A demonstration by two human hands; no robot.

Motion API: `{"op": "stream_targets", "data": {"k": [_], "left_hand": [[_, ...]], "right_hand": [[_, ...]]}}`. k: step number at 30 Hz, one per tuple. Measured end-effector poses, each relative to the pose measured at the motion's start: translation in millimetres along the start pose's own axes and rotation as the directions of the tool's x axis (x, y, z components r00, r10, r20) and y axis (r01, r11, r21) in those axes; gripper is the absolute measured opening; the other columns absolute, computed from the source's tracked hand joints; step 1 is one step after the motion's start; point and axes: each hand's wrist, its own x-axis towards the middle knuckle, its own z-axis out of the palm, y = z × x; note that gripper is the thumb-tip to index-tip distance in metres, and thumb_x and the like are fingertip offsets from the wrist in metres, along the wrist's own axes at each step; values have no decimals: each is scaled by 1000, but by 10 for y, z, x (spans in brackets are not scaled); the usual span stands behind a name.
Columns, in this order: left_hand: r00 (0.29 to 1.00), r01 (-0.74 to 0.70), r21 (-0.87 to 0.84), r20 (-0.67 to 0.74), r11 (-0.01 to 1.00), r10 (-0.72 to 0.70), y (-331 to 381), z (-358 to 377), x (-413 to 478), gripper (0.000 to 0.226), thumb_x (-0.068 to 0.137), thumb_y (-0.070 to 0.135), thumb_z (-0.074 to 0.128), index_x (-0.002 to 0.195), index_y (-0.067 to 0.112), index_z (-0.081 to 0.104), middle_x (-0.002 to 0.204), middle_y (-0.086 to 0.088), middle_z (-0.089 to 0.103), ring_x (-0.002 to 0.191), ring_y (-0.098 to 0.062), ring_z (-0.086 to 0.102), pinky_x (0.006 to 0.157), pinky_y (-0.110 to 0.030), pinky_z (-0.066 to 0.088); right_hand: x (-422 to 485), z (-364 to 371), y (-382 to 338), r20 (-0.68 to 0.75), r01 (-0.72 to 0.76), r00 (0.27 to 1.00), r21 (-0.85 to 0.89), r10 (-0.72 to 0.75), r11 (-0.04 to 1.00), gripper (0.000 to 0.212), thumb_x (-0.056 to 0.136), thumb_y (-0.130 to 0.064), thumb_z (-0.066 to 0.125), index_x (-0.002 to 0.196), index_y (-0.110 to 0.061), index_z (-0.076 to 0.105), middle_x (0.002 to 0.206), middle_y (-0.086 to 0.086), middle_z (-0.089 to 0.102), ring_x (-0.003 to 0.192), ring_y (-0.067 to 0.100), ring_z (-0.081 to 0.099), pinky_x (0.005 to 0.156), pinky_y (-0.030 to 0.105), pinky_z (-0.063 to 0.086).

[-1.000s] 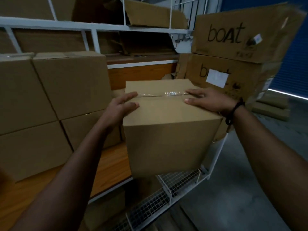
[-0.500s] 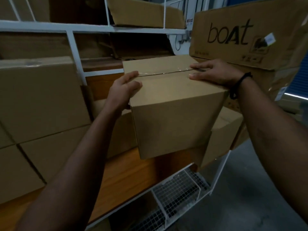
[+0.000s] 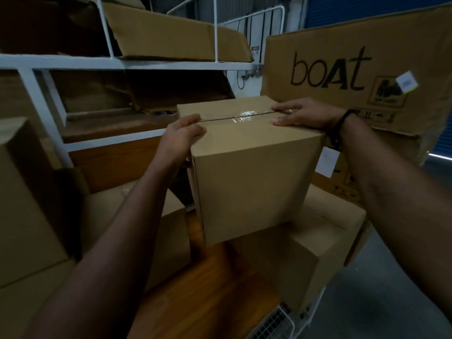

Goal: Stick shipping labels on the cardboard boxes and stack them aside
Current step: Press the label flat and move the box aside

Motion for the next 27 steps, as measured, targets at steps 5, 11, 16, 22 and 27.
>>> {"op": "stream_targets", "data": {"k": [5, 11, 16, 22, 27], "left_hand": [[995, 21, 34, -102, 999, -17, -46, 190, 499, 39, 95, 32, 50, 134, 29, 57, 126, 1, 53, 105, -21, 53, 77, -38, 48], [986, -14, 111, -162, 994, 32, -223, 424, 1057, 41, 95, 37, 46, 134, 29, 54, 129, 0, 53, 102, -17, 56, 86, -42, 52], [986, 22, 191, -168, 981, 11, -350, 670, 1391, 51, 86, 46, 47, 133, 29, 55, 137, 5, 52, 109, -15, 55, 94, -46, 49], [984, 93, 187, -169, 978, -61, -481, 858, 1597, 60, 82, 57, 46, 137, 34, 49, 131, 1, 55, 110, -22, 56, 94, -52, 48], [975, 67, 118, -218, 991, -40, -535, 914, 1484, 89, 72, 87, 34, 142, 33, 45, 141, -1, 52, 124, -23, 52, 100, -55, 45]], "right_hand": [[499, -190, 76, 16, 47, 999, -73, -46, 996, 67, 69, -64, 69, 130, -39, 58, 147, -7, 42, 132, 16, 37, 108, 36, 25], [1147, -356, 258, 56, 46, 998, -134, -39, 990, 56, 78, -62, 66, 129, -40, 60, 150, -5, 41, 137, 21, 33, 113, 43, 21], [1639, -437, 477, 89, 26, 996, -167, -11, 986, 61, 70, -67, 68, 125, -43, 62, 151, -6, 40, 139, 22, 31, 113, 45, 20], [2001, -378, 789, 101, 63, 994, -113, -51, 992, 50, 76, -56, 72, 121, -36, 67, 145, -5, 47, 135, 21, 37, 114, 43, 23], [1964, -364, 877, -17, 168, 985, -97, -170, 981, 49, 76, -55, 72, 119, -30, 69, 131, -5, 60, 120, 15, 51, 102, 36, 38]]}}
